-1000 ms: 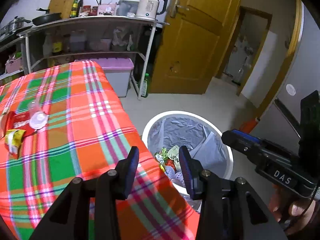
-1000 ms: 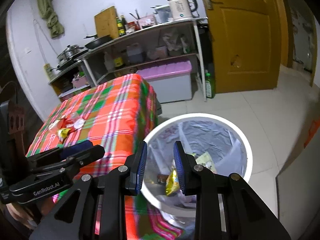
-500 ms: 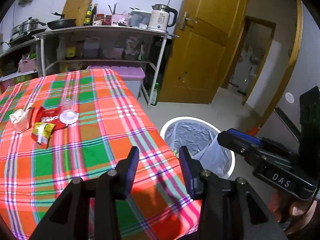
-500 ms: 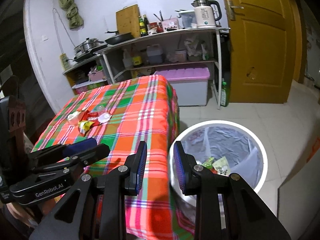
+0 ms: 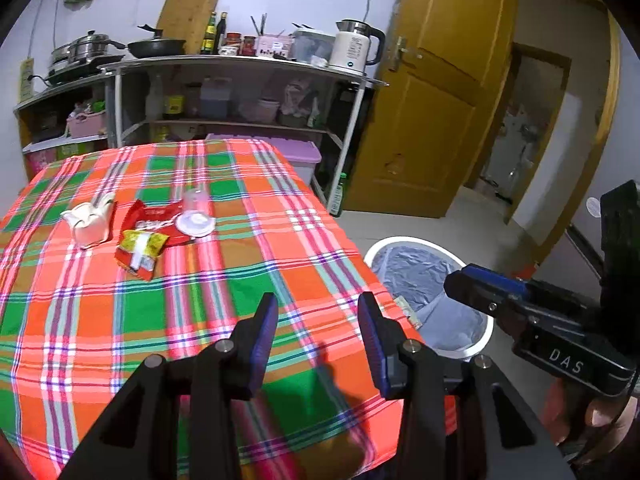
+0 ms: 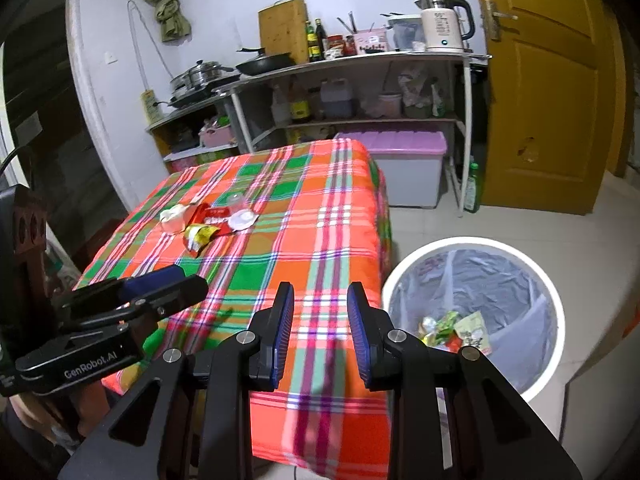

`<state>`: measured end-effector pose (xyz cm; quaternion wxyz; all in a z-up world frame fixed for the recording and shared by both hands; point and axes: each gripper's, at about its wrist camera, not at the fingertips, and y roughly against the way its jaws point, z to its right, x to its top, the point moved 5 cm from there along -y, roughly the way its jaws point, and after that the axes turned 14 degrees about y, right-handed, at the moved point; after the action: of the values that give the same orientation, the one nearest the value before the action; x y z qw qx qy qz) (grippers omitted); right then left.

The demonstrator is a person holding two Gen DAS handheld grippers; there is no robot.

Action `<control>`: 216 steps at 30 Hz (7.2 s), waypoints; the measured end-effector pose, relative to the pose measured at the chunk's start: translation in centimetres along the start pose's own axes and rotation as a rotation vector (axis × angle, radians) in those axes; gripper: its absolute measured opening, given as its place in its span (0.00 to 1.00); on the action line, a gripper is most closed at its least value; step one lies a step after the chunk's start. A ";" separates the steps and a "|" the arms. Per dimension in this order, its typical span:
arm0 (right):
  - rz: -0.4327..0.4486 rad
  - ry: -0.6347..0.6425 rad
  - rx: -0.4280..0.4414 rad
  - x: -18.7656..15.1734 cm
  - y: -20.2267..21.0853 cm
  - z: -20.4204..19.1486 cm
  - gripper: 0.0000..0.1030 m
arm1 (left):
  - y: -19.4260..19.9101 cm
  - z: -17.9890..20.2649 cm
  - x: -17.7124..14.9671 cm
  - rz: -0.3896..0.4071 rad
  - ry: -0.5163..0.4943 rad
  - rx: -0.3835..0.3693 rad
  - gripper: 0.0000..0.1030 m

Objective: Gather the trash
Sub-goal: 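Move both tools back toward the red wrapper and cup on the table, then grasp the yellow packet with the left tool while the right tool grasps the small clear cup, then lift both held items and turn toward the white bin, then open both tools over the bin to drop the packet and cup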

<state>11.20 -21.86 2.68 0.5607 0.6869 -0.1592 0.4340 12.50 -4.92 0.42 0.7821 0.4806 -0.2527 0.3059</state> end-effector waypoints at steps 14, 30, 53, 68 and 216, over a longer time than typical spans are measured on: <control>-0.035 0.050 0.066 0.4 -2.5 -2.6 0.38 | 0.9 -6.5 0.5 0.022 0.094 0.101 0.43; -0.057 0.081 0.121 2.0 -5.8 -4.5 0.38 | -0.2 -11.6 2.8 0.033 0.153 0.169 0.54; -0.100 0.074 0.150 3.7 -11.8 -3.8 0.38 | -8.4 -15.3 6.6 -0.059 0.181 0.226 0.60; -0.095 0.087 0.190 6.5 -14.8 -5.7 0.38 | -7.8 -14.8 6.3 -0.048 0.190 0.200 0.35; -0.099 -0.294 -0.132 -7.6 -1.9 17.0 0.47 | -14.7 12.9 -3.5 -0.286 -0.115 -0.102 0.48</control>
<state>15.25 -38.75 -4.32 0.5962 0.7115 -0.2337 0.2894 19.45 -22.58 -5.47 0.8254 0.4879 -0.2411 0.1501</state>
